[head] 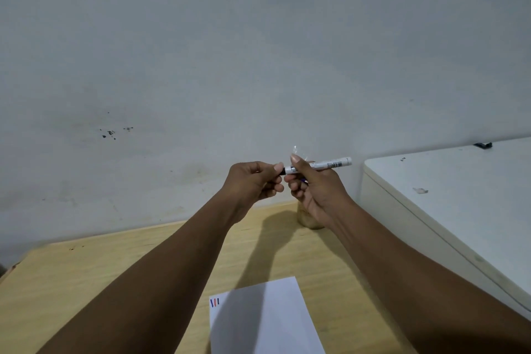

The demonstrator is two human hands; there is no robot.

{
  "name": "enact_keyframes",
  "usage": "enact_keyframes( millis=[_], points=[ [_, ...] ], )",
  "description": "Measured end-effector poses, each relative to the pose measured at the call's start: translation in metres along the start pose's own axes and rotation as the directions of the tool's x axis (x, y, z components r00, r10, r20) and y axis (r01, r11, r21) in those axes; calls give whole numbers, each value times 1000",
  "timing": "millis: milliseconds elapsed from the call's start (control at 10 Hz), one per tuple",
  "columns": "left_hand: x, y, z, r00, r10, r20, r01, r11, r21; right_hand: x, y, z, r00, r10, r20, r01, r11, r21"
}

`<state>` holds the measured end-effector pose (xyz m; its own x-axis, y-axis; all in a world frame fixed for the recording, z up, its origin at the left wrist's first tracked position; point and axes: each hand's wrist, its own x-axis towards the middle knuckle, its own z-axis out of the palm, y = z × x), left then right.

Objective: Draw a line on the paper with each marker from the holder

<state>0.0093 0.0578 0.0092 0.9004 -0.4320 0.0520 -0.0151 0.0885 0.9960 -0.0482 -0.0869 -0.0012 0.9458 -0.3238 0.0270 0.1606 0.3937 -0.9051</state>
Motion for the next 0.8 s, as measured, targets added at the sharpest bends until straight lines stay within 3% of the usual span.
enact_keyframes(
  millis=[200,400,600,700,800],
  points=[
    [21,14,6,989,122,-85,-108,982,156,14,-29,-27,963,268,-40,-267,915,-303],
    [46,27,-2,959,273,-80,-189,820,541,30,-60,-91,940,134,-315,-264,868,-421],
    [62,24,25,952,291,95,-254,578,776,32,-68,-93,963,42,-268,-200,778,-596],
    [65,16,38,962,213,171,-258,508,822,34,-63,-89,979,39,-201,-166,729,-665],
    [65,10,42,976,156,154,-211,477,853,31,-59,-83,988,-5,-154,-114,651,-751]
  ],
)
